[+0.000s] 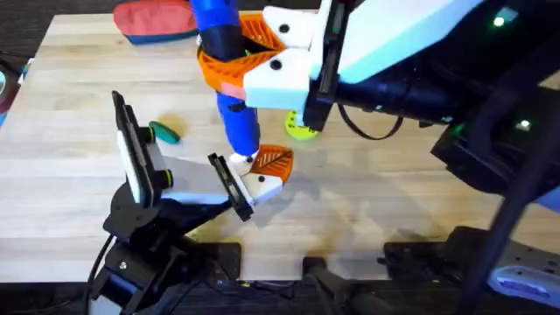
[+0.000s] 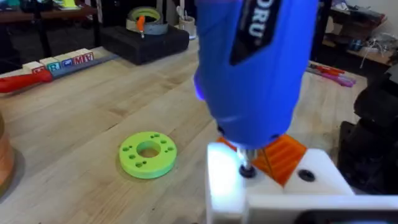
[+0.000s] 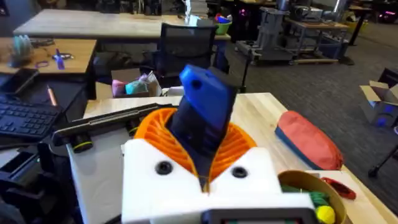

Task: Pick up the gripper from the table and insert it into the empty holder that is missing its gripper. Then pick up a screw, insert it into the mounting hole, and use the screwdriver to tighten it. Finally, clean up the table by picking up the vegetable and placing it into the bucket.

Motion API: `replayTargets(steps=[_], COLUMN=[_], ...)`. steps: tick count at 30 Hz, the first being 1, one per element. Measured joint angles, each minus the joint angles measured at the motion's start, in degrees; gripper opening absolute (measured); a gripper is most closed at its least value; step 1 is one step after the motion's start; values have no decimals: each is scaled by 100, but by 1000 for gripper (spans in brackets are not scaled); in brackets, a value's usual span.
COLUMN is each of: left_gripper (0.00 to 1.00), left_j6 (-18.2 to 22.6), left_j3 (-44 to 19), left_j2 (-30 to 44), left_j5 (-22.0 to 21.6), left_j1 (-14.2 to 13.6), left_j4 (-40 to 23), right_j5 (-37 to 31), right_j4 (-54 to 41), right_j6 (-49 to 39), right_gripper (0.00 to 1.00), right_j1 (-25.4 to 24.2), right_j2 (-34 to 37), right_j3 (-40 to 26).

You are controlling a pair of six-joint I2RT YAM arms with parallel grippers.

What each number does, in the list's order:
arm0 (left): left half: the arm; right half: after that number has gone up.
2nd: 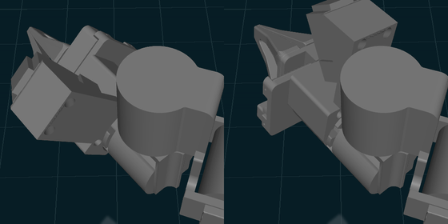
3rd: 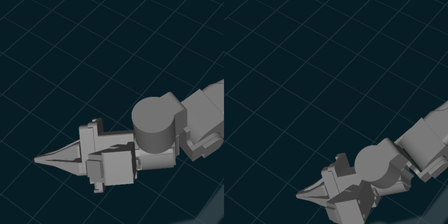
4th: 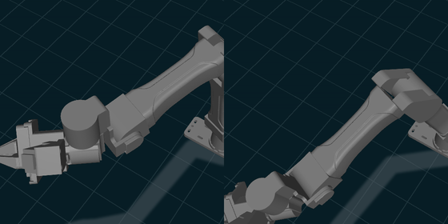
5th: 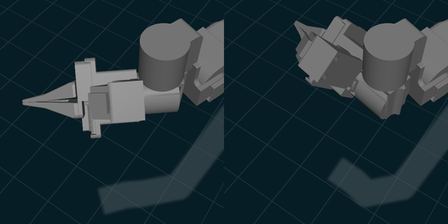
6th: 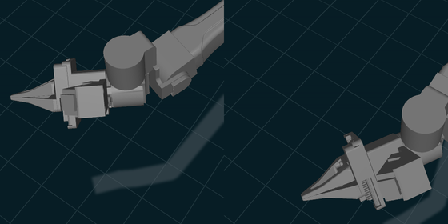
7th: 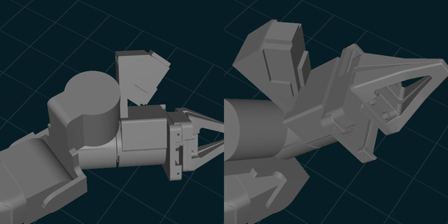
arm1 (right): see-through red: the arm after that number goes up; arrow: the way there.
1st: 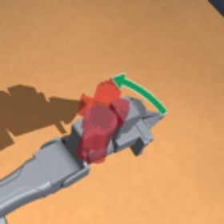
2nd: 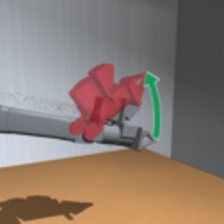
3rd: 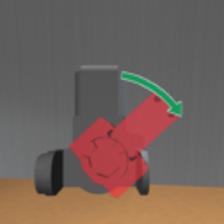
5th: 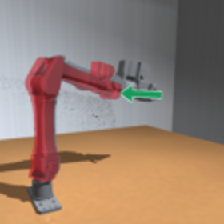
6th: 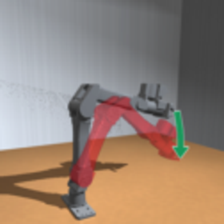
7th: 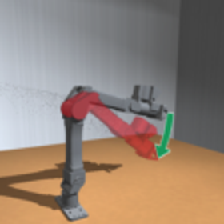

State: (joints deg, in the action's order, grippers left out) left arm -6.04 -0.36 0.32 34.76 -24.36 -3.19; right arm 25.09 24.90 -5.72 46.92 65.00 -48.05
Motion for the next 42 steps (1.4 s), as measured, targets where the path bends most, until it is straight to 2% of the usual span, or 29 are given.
replayTargets(steps=[12, 21, 24, 27, 30, 36, 42], left_gripper=[5, 5, 5, 5, 5, 5, 5], left_j6=[0, 2, 2, 2, 2, 2, 2], left_j3=[0, 0, 0, 0, 0, 0, 0], left_j2=[0, 0, -2, 0, 0, 0, 0], left_j5=[0, -2, -2, -2, 0, -2, -2], left_j1=[-4, -4, -4, -4, -4, -4, -4], left_j4=[1, 3, 3, 3, 2, 3, 3], right_j5=[-16, -14, 10, 0, -371, -1936, -3506], right_j4=[55, 1088, 1244, 776, -8, -1332, -1814], right_j6=[-4, 59, -208, -917, -1825, -4260, -6509], right_gripper=[6, 6, 6, 6, 6, 6, 6], right_j1=[0, -2, -108, -465, -923, -1799, -2313], right_j2=[15, 20, -124, -237, -128, 611, 1576], right_j3=[0, 2, 2, 0, 0, 2, 2])
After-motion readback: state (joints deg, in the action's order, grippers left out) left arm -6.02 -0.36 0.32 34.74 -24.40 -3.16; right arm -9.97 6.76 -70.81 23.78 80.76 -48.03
